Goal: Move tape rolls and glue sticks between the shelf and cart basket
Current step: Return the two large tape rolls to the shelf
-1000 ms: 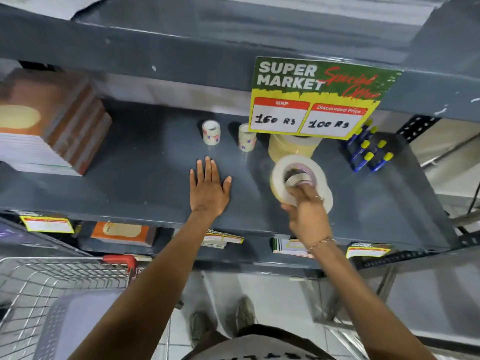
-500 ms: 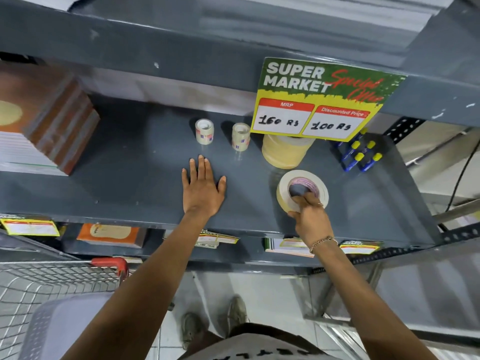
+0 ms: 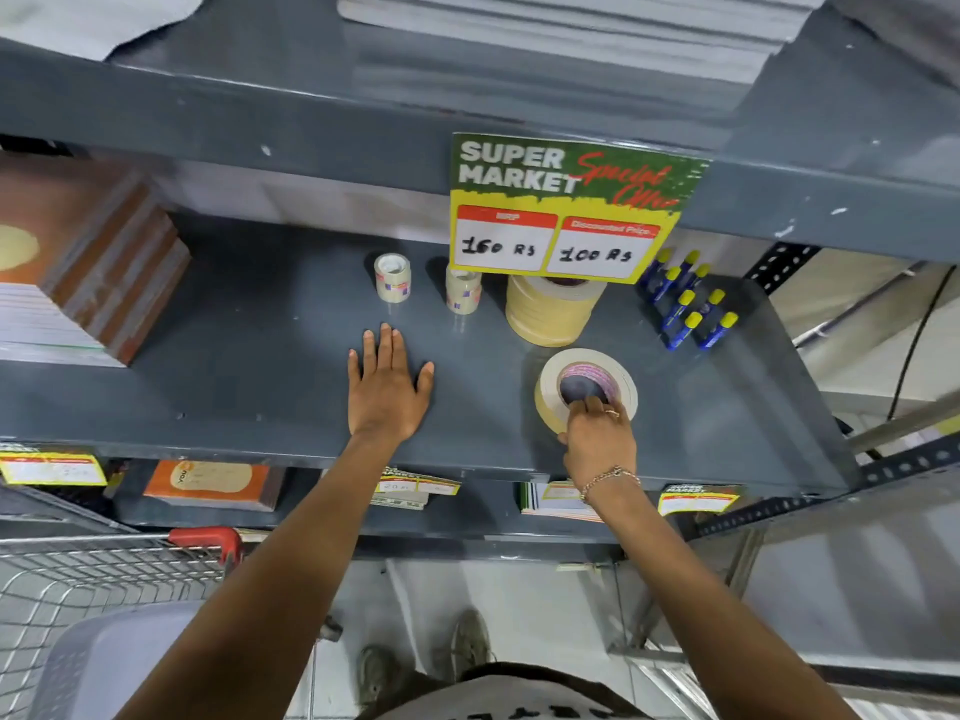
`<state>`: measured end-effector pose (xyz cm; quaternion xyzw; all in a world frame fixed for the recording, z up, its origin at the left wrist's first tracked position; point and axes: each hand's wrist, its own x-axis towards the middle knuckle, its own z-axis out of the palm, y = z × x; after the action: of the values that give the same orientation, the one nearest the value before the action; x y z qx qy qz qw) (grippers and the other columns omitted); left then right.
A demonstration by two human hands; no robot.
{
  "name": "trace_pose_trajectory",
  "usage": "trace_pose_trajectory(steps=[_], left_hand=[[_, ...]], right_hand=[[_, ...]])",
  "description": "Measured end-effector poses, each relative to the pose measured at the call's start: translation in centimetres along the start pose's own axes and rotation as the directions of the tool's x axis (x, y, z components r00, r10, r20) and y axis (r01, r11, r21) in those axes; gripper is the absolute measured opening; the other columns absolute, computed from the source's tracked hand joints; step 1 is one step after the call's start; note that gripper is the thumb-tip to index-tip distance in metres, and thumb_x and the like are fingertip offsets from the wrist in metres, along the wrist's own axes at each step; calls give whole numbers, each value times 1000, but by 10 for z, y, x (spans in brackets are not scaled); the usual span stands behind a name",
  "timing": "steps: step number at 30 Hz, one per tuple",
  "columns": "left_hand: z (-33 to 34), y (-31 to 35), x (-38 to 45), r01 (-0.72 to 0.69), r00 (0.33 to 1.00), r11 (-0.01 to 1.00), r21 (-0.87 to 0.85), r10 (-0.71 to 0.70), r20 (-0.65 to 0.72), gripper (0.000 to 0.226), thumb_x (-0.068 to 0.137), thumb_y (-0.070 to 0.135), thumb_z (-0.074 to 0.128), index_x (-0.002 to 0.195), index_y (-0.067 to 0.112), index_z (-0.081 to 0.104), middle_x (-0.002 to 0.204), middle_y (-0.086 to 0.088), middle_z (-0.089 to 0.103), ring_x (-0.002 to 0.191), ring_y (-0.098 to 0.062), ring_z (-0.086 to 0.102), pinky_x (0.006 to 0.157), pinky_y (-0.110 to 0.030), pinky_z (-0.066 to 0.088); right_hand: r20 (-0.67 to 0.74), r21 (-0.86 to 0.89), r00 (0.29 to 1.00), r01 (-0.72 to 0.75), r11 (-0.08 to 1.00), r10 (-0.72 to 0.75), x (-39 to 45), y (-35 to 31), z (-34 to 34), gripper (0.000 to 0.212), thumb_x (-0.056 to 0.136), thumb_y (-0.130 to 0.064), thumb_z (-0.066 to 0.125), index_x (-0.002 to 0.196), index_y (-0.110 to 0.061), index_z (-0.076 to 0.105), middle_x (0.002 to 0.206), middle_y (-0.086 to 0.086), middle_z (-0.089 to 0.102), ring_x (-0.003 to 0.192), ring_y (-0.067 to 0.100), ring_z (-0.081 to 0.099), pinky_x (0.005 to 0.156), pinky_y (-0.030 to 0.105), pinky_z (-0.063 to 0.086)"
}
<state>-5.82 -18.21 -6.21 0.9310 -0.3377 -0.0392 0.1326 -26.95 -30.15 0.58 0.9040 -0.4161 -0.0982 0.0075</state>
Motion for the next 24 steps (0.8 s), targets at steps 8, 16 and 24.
trace_pose_trajectory(steps=[8,16,24], left_hand=[[2,32,0,112,993,992,-62,-110,38,92,86,71,18,149,5,8,160,-13,6,148,-29,-2,121,-48,2],[11,48,-10,43,999,999,-6,-44,-24,91,86,70,23,149,5,8,160,-11,7,149,-25,1,123,-45,6],[12,48,-9,53,998,999,12,-52,-18,93,85,73,19,150,8,5,161,-9,4,149,-23,-2,123,-43,4]], right_hand=[[2,142,998,67,988,-68,5,15,-19,42,88,-13,61,127,-5,50,129,13,53,115,32,58,91,36,50],[-280,215,958,131,968,-67,55,41,-113,32,87,-6,61,119,-3,57,119,20,63,108,37,62,86,38,52],[-249,168,956,203,965,-158,107,23,-153,41,96,-31,44,133,-16,49,146,11,45,134,33,41,107,37,38]])
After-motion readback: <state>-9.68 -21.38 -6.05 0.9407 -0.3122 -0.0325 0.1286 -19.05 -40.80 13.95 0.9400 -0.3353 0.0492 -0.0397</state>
